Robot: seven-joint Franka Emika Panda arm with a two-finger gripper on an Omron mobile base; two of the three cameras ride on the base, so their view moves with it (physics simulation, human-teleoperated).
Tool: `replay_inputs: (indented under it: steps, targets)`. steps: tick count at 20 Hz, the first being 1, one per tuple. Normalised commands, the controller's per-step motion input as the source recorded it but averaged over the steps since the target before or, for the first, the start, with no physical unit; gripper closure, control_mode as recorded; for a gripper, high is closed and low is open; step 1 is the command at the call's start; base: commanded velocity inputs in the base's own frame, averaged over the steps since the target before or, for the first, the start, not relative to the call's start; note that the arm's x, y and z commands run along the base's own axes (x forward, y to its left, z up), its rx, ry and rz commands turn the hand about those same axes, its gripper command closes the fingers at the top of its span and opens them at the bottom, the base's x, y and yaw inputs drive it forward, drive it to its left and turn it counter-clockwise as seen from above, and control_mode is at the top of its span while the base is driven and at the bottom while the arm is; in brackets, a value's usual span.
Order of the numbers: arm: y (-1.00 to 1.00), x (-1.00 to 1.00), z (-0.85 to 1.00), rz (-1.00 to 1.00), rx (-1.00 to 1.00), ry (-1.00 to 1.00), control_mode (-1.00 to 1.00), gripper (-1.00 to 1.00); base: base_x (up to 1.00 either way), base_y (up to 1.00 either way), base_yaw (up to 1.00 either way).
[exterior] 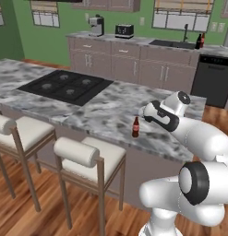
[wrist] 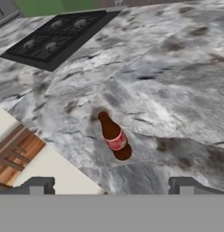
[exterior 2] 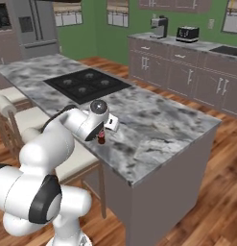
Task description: Place the large bottle from the dining counter next to the other large bottle outside the sink, and place the small bottle from the dining counter next to the other small bottle inside the sink.
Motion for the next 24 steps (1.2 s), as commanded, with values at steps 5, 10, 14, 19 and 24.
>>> replay_inputs:
  steps: [5, 10, 14, 19, 24]
  targets:
    - [0.00, 0.00, 0.00, 0.00, 0.00, 0.00, 1.00, -1.00, 0.37, 0.00, -0.02]
    - [0.00, 0.00, 0.00, 0.00, 0.00, 0.00, 1.00, -1.00, 0.38, 0.00, -0.02]
    - [0.00, 0.00, 0.00, 0.00, 0.00, 0.00, 1.00, -1.00, 0.34, 0.02, -0.02]
    - [0.00, 0.00, 0.00, 0.00, 0.00, 0.00, 1.00, -1.00, 0.30, 0.01, -0.01]
    - [0.00, 0.00, 0.00, 0.00, 0.00, 0.00, 1.00, -1.00, 0.27, 0.02, 0.00]
